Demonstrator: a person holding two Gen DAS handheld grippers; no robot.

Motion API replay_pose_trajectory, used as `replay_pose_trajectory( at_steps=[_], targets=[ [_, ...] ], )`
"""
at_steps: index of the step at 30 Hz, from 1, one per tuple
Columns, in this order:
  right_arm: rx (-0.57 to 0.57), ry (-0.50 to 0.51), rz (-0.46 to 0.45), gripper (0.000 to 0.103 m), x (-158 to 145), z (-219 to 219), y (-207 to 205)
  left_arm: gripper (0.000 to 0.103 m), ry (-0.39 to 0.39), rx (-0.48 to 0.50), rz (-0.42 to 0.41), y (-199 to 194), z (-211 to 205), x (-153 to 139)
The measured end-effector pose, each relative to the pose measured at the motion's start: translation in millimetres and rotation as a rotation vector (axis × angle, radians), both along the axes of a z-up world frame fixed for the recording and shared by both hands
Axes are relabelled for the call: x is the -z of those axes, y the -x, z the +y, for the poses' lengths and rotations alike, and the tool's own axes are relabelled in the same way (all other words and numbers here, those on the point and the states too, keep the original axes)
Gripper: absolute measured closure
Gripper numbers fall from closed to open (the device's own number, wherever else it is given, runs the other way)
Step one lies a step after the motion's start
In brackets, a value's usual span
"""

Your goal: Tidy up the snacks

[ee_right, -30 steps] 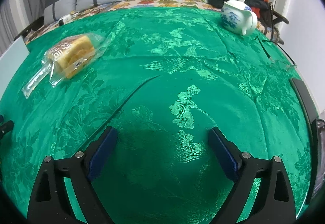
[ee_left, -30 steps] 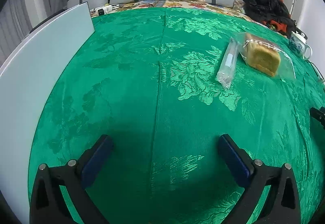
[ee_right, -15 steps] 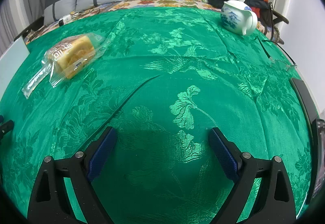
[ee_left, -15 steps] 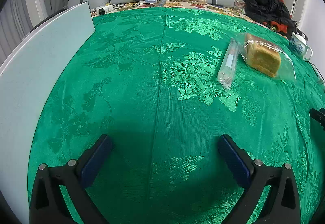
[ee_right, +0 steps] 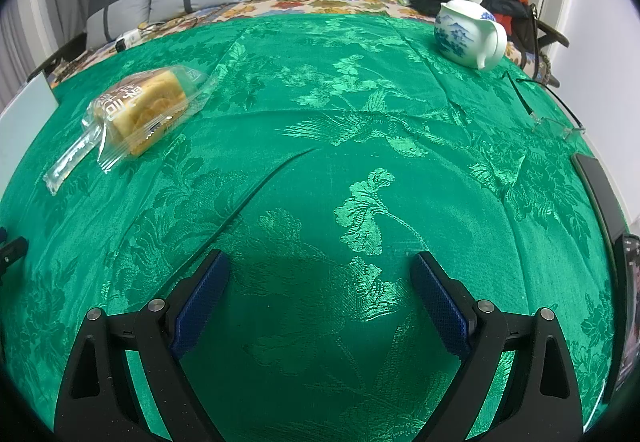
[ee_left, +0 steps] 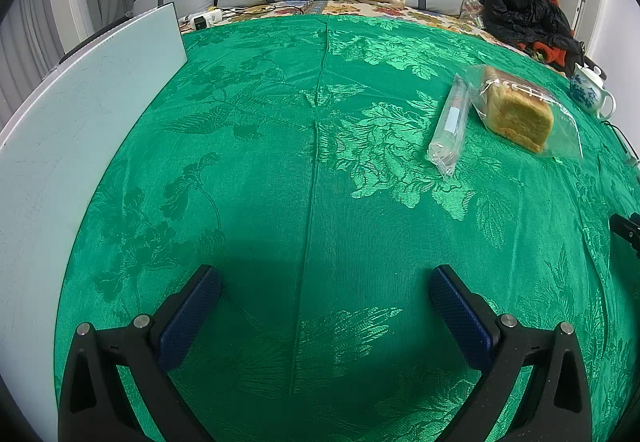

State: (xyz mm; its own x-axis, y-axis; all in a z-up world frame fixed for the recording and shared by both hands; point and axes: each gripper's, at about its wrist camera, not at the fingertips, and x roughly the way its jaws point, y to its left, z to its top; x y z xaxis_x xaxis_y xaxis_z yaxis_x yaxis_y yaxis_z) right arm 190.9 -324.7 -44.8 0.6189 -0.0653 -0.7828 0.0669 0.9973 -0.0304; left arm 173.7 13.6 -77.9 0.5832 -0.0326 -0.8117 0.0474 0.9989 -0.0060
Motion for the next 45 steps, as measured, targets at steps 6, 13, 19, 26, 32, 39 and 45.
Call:
replay_pose_trajectory(
  at_steps=[6, 13, 19, 26, 32, 39, 45],
  targets=[
    [0.000, 0.000, 0.000, 0.008, 0.0, 0.0, 0.0, 0.000, 0.000, 0.000, 0.000, 0.1, 0.0, 0.0],
    [0.000, 0.000, 0.000, 0.008, -0.1, -0.2, 0.0, 0.000, 0.000, 0.000, 0.000, 0.0, 0.1, 0.0],
    [0.000, 0.000, 0.000, 0.008, -0.1, 0.0, 0.0, 0.000, 0.001, 0.000, 0.000, 0.1, 0.1, 0.0],
    [0.000, -0.001, 0.000, 0.008, -0.1, -0.1, 0.0, 0.000, 0.001, 0.000, 0.000, 0.1, 0.1, 0.1],
    [0.000, -0.001, 0.000, 0.008, -0.1, -0.3, 0.0, 0.000, 0.001, 0.000, 0.000, 0.1, 0.0, 0.1],
    [-0.001, -0.002, 0.000, 0.008, -0.1, -0.2, 0.0, 0.000, 0.002, 0.017, 0.029, -3.8, -0.2, -0.9],
    [-0.001, -0.002, 0.001, 0.008, -0.1, -0.3, -0.1, 0.001, 0.066, 0.146, 0.043, -53.8, -20.0, -36.5]
  ],
)
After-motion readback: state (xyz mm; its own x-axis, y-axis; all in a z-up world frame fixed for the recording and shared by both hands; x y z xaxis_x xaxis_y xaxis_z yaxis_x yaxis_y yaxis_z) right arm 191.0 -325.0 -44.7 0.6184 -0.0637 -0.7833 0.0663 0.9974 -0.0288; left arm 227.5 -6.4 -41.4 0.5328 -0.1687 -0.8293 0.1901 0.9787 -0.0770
